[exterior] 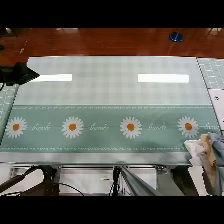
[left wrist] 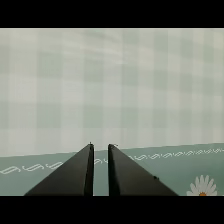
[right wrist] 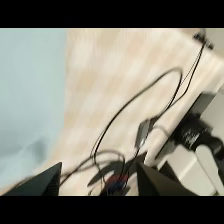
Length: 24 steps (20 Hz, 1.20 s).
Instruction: Fold the shirts.
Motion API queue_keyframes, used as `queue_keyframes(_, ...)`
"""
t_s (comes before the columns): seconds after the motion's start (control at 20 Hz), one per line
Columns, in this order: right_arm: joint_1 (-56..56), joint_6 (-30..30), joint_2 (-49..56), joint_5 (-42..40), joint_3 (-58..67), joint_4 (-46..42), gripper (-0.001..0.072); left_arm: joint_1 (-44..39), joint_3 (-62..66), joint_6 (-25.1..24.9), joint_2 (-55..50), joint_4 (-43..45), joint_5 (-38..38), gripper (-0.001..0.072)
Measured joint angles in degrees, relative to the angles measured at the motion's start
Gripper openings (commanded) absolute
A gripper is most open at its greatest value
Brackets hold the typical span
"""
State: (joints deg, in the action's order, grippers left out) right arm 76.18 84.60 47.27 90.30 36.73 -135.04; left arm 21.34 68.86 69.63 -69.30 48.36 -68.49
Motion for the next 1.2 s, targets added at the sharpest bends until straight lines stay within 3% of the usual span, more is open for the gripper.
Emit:
queue_keyframes(0.05, 0.28, 1.11, 0.07, -2.78, 0.02, -0.46, 0.0541, 0.31, 0.0, 0.0, 0.0, -0.17, 0.0, 0.0168)
queue_keyframes(0.15, 0.31, 3.82, 0.13, -9.49, 2.1, 0.55, 0.0531, 0.7, 0.0, -0.02, -0.02, -0.46, 0.35, 0.0545)
queue_keyframes(0.25, -1.33, 5.35, 0.61, -18.64, 7.54, 7.69, 0.0464, 0.79, 0.0, -1.36, -0.04, -0.63, 1.42, 0.056)
queue_keyframes(0.4, -9.27, 2.51, 4.17, -31.56, 19.58, 30.69, 0.0461, -0.68, 0.0, -5.51, -0.04, -0.61, 2.75, 0.0555)
queue_keyframes(0.5, -20.15, -2.56, 8.76, -35.34, 28.41, 48.41, 0.0461, -3.69, 0.0, -7.1, -0.04, -0.33, 3.1, 0.0554)
queue_keyframes(0.6, -34.6, -5.77, 14.1, -34.4, 35.28, 58.07, 0.0461, -8.63, 0.0, -6.82, -0.04, 2.51, 3.56, 0.0539)
queue_keyframes(0.7, -48.61, -7.32, 18.8, -30.01, 38.84, 59.82, 0.0461, -14.97, 0.0, -3.39, -0.13, 9.4, 3.8, 0.0534)
queue_keyframes(0.9, -72.98, -6.86, 27.54, -17.9, 41.88, 49.99, 0.0466, -26.62, 0.0, 3.63, -1.36, 24.9, 4.2, 0.0534)
queue_keyframes(1.2, -86.6, -2.89, 32.26, -12.81, 42.86, 43.85, 0.0465, -34.07, 0.0, 6.54, -2.54, 31.91, 4.39, 0.0534)
